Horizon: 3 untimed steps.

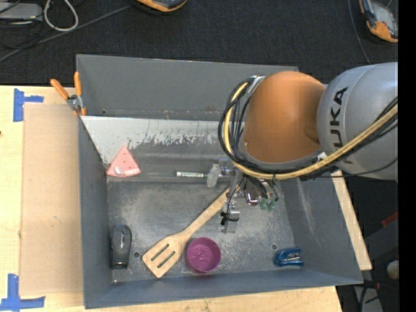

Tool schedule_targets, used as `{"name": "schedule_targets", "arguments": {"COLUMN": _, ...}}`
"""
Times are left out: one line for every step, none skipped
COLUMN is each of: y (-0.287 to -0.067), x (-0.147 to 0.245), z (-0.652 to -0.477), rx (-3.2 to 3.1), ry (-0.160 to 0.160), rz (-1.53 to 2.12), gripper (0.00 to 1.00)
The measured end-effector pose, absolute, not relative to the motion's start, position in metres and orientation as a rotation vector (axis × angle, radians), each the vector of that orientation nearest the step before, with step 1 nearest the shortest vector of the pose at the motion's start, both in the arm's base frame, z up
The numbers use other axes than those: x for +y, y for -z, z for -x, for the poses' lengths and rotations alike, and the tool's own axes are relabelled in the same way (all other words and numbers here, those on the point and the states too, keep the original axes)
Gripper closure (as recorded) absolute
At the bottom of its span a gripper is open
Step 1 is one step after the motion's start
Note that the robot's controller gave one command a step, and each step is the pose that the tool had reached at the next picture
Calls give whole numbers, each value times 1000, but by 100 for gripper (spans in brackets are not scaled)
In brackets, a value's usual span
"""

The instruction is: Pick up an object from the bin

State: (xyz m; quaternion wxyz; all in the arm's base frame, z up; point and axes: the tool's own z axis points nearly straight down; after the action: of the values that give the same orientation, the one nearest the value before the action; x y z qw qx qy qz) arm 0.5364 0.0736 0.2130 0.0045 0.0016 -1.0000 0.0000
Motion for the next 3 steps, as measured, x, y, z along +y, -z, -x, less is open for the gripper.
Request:
{"name": "schedule_targets", "arguments": {"y": -217, "x": 73, "z": -538, "rx": -3140, "ry": 1, "rz": 0, "gripper": 0}}
{"name": "schedule_targets", "arguments": {"y": -178, "x": 128, "z": -533, "rx": -3119, "ry": 0, "rz": -391, "gripper": 0}}
{"name": "schedule_targets", "arguments": {"y": -145, "x": 162, "z": -510, "rx": -3100, "ry": 4, "rz": -475, "gripper": 0}}
